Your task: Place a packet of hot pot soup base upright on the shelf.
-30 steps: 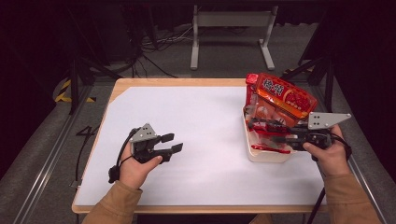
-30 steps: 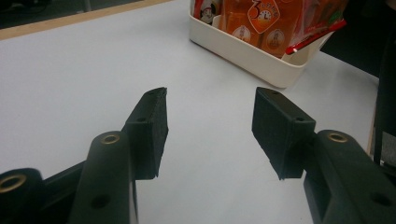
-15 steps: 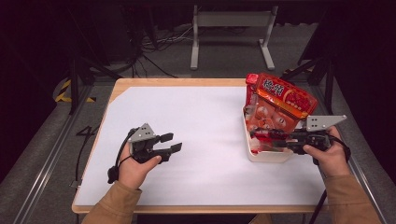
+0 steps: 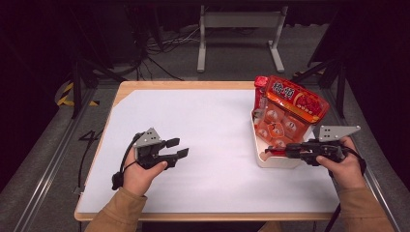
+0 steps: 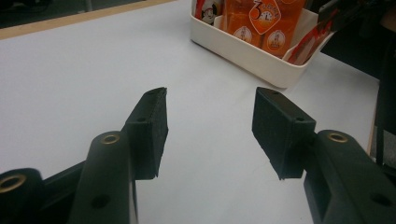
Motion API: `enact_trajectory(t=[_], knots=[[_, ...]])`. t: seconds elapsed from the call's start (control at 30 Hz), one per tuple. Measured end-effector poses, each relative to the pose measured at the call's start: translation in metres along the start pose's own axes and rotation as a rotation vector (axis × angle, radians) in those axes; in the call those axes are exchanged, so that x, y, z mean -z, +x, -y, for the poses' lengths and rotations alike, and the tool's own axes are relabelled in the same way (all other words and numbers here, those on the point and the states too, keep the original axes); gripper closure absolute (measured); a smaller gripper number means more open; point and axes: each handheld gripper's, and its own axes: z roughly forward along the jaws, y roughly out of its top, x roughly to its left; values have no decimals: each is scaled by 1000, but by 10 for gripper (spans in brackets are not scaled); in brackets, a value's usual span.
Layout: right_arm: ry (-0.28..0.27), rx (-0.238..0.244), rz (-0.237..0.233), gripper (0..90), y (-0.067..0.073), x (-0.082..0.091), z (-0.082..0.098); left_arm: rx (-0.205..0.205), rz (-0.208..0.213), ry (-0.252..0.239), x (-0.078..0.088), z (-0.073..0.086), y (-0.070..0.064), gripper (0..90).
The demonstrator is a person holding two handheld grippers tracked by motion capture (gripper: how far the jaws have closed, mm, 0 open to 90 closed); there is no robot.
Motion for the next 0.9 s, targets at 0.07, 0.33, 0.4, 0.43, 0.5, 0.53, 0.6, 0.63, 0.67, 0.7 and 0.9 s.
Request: enact_trajectory(t=[0.07, 0.33, 0.4, 0.43, 0.5, 0.53, 0.6, 0.63, 0.67, 0.7, 0.9], knots=[[-5, -10, 9, 677, 0, 1, 2, 0, 0, -2, 0, 0, 0, 467], [-22, -32, 56, 561, 4, 6, 3, -2, -4, 1, 0, 0, 1, 459], [-29, -31, 71, 534, 4, 6, 3, -3, -5, -3, 0, 0, 1, 456], [-33, -33, 76, 518, 4, 7, 3, -3, -5, -3, 0, 0, 1, 453], [-45, -38, 87, 478, 5, 7, 2, -3, -13, -7, 0, 0, 1, 441], [-51, -36, 93, 464, 6, 7, 2, -6, -14, -8, 0, 0, 2, 437], [-65, -37, 100, 435, 8, 8, 0, -7, -20, -7, 1, 0, 2, 429], [-74, -37, 103, 420, 10, 9, -2, -8, -24, -9, 1, 0, 2, 423], [-81, -37, 104, 404, 12, 9, -3, -8, -23, -13, 2, 0, 2, 415], [-94, -38, 108, 384, 15, 10, -6, -6, -29, -17, 3, 1, 2, 399], [-180, -57, 175, 320, 35, 15, -29, -16, -54, -20, 13, 4, -1, 313]])
